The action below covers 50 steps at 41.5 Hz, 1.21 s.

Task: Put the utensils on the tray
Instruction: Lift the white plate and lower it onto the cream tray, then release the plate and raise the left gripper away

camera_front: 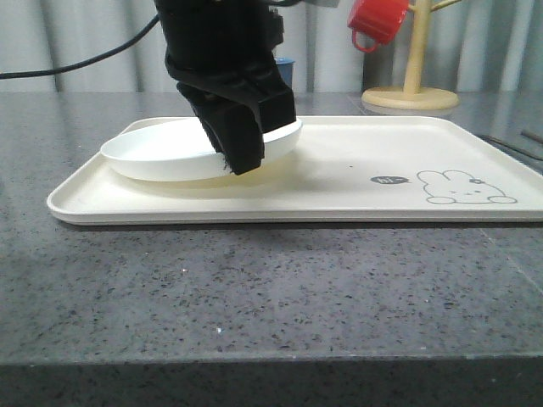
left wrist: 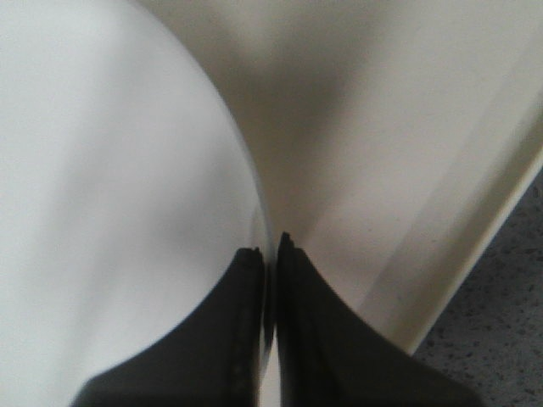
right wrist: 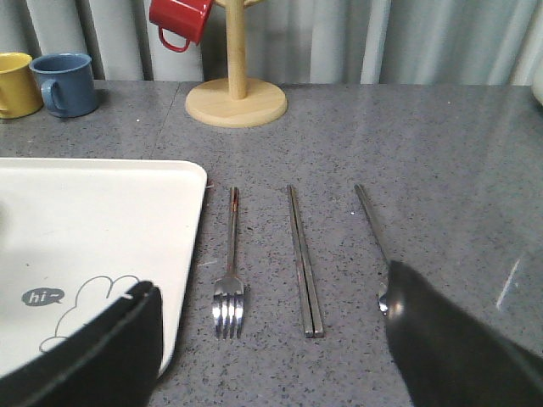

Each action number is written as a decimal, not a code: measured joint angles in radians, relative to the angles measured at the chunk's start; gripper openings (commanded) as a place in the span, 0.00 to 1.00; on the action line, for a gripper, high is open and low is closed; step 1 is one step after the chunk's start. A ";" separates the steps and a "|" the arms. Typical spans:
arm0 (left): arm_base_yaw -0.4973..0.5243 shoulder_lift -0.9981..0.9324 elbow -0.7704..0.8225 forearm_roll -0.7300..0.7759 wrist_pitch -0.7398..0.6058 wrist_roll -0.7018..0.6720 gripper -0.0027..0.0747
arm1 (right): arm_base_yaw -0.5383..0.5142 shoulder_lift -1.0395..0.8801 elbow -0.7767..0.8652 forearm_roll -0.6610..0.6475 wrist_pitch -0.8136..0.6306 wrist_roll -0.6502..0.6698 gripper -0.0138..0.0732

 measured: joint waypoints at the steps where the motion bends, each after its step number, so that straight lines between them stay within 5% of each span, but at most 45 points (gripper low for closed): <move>1: 0.000 0.000 0.000 -0.003 0.002 0.000 0.34 | 0.000 0.000 0.000 0.000 0.001 0.000 0.81; 6: 0.000 0.000 0.000 -0.011 0.002 0.000 0.54 | 0.000 0.000 0.000 0.000 0.002 0.000 0.81; 11: 0.000 0.000 -0.011 -0.014 0.009 0.000 0.55 | 0.000 0.000 0.000 0.000 0.002 0.000 0.81; 17: 0.005 -0.036 -0.038 -0.020 0.038 0.000 0.41 | 0.000 0.000 0.000 0.000 0.002 0.000 0.81; 26: 0.081 -0.129 -0.071 -0.023 0.154 -0.002 0.01 | 0.000 0.000 0.000 0.000 0.002 0.000 0.81; 40: 0.353 -0.261 -0.054 -0.059 0.210 -0.035 0.01 | 0.000 0.000 0.000 0.000 0.003 0.000 0.81; 50: 0.583 -0.428 0.110 -0.074 0.146 -0.078 0.01 | 0.000 0.000 0.000 0.000 0.003 0.000 0.81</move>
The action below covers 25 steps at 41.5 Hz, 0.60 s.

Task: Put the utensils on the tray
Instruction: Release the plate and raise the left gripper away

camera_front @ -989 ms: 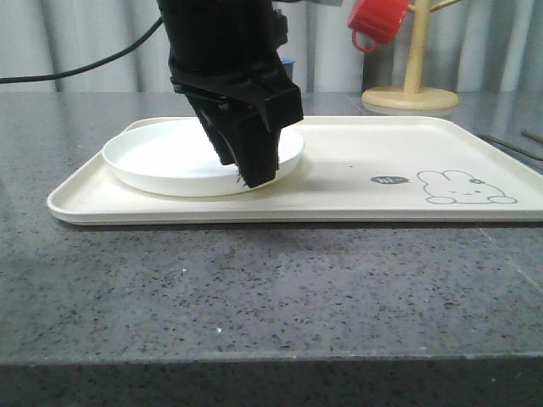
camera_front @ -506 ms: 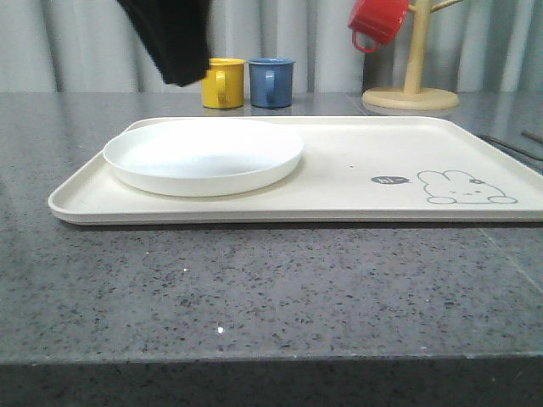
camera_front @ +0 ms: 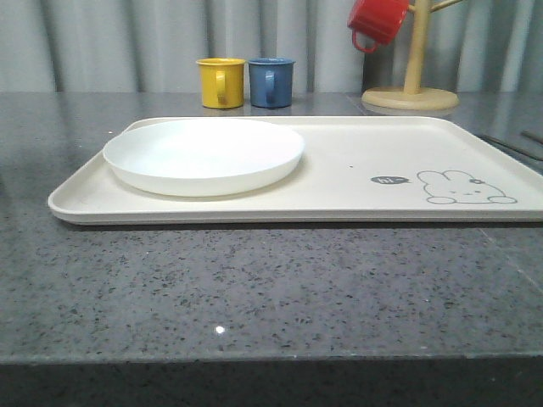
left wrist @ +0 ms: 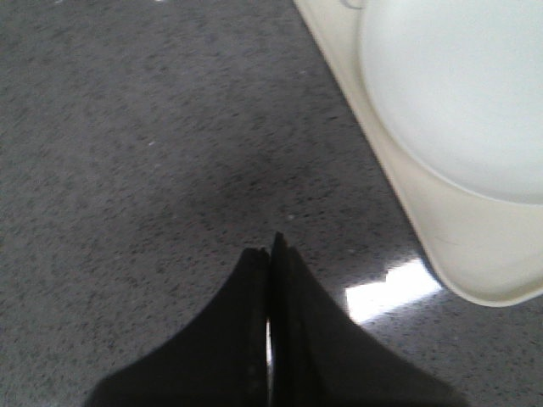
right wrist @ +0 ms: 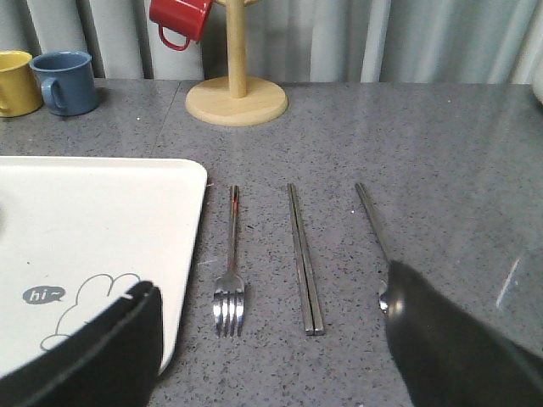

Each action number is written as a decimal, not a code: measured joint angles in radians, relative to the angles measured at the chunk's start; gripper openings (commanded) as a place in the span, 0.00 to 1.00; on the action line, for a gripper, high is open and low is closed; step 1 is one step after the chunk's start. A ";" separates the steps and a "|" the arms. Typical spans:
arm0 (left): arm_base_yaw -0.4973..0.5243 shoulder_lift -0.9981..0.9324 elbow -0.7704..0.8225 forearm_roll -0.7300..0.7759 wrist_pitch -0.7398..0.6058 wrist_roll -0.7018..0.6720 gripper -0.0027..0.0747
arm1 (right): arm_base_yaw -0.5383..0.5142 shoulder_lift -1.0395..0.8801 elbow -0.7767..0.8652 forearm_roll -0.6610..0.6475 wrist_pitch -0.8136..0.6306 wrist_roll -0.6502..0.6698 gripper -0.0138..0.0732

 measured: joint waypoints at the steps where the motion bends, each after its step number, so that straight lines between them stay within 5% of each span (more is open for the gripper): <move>1: 0.026 -0.024 0.021 -0.009 -0.021 0.000 0.01 | 0.000 0.000 0.000 0.000 0.000 0.000 0.81; 8: 0.135 -0.190 0.220 -0.066 -0.213 -0.004 0.01 | 0.000 0.000 0.000 0.000 0.002 0.000 0.81; 25: 0.149 -0.719 0.818 -0.085 -0.746 -0.004 0.01 | 0.000 0.000 0.000 0.000 0.002 0.000 0.81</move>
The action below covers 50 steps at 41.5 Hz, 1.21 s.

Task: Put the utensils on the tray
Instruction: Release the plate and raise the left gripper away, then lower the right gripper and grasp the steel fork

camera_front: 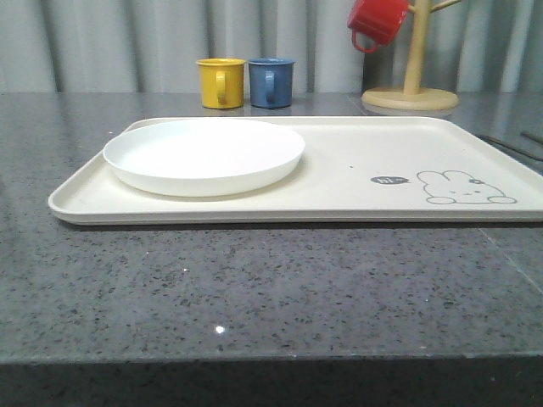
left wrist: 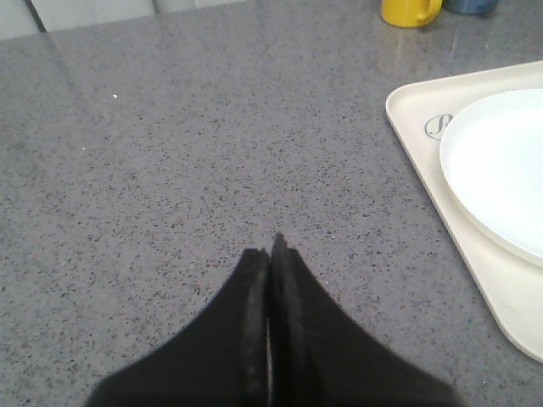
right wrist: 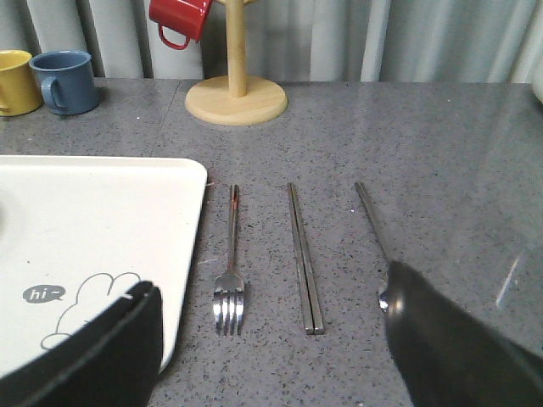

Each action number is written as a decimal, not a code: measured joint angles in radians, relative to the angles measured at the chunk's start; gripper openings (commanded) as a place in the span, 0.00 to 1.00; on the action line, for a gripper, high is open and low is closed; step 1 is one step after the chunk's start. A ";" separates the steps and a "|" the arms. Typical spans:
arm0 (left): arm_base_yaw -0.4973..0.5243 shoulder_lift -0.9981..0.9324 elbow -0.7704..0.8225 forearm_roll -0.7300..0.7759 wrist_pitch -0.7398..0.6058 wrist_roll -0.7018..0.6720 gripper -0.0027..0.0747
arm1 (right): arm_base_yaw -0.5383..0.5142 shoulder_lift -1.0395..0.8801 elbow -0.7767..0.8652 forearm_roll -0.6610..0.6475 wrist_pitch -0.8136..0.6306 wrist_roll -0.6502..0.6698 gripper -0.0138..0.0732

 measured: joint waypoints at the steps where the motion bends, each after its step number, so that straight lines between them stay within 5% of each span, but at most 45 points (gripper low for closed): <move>1: 0.000 -0.031 0.032 0.000 -0.014 0.000 0.01 | 0.000 0.000 0.000 0.000 0.000 0.000 0.81; 15: 0.000 -0.460 0.216 0.000 -0.065 -0.002 0.01 | 0.000 0.000 0.000 0.000 0.002 0.000 0.81; 28: 0.000 -0.523 0.231 0.000 -0.065 -0.002 0.01 | 0.000 0.000 0.000 0.000 -0.010 0.000 0.81; 38: 0.000 -0.523 0.231 0.000 -0.065 -0.002 0.01 | 0.000 0.041 -0.020 0.000 -0.019 0.000 0.51; 50: 0.000 -0.523 0.231 0.000 -0.065 -0.002 0.01 | 0.000 0.384 -0.233 0.000 0.130 -0.007 0.50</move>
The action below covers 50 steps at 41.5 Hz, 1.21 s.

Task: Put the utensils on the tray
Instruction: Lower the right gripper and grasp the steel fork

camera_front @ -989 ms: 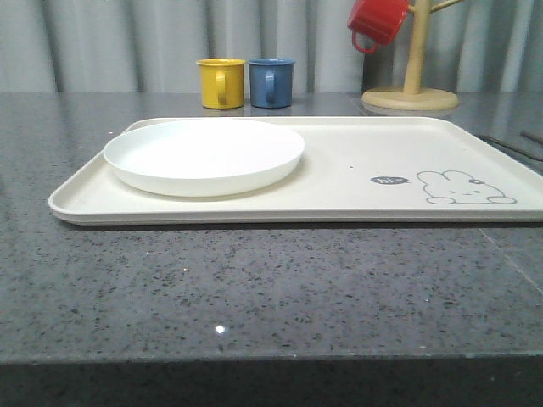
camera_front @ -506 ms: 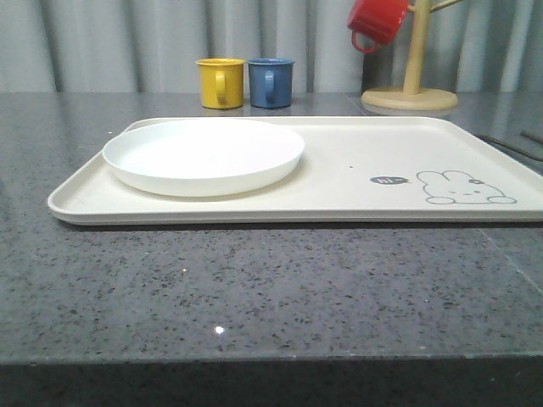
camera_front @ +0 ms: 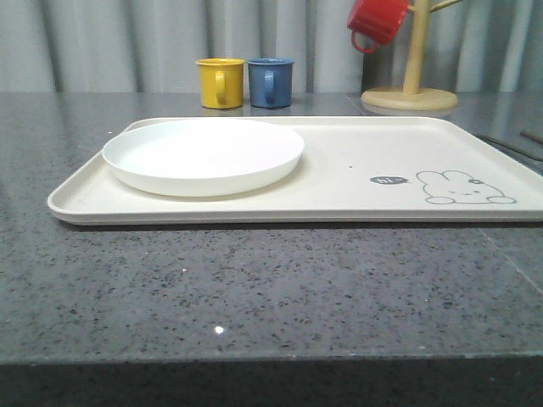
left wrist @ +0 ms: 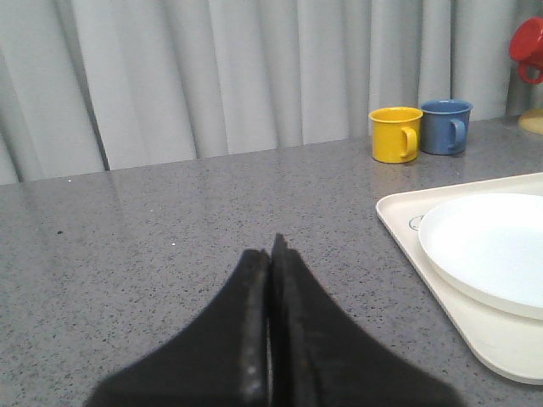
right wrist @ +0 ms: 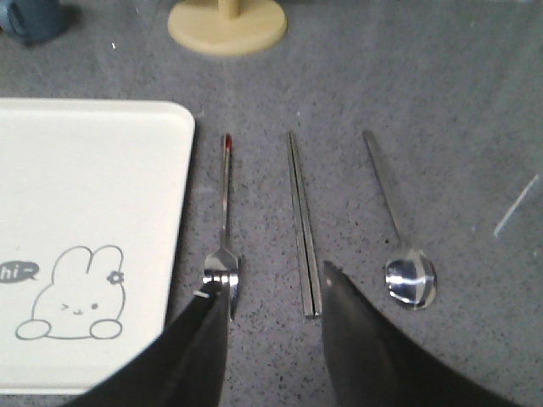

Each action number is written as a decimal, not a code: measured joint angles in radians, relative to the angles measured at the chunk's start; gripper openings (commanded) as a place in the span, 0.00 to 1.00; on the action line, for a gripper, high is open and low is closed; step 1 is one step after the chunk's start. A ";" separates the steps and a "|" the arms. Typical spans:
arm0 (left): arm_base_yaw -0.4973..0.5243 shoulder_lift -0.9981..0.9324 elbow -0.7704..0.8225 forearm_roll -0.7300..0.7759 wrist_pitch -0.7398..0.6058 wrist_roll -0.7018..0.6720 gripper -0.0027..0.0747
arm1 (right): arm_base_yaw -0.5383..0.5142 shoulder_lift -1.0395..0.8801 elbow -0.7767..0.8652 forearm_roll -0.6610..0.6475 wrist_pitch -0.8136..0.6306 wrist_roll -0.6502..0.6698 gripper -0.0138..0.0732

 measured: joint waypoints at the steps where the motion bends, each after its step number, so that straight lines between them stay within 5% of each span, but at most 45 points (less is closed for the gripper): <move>1: 0.000 0.000 0.000 0.000 0.000 0.000 0.01 | 0.002 0.042 -0.027 0.000 0.024 -0.004 0.50; 11: 0.000 0.000 0.000 0.000 0.000 0.000 0.01 | 0.044 0.426 -0.263 0.000 0.168 -0.032 0.50; 24: 0.000 0.000 0.000 0.000 0.000 0.000 0.01 | 0.081 0.766 -0.460 0.007 0.182 -0.034 0.50; 45: 0.000 0.000 0.000 0.000 0.000 0.000 0.01 | 0.081 0.958 -0.506 0.007 0.171 -0.034 0.49; 50: 0.000 0.000 0.000 0.000 0.000 0.000 0.01 | 0.081 0.961 -0.508 0.009 0.171 -0.034 0.37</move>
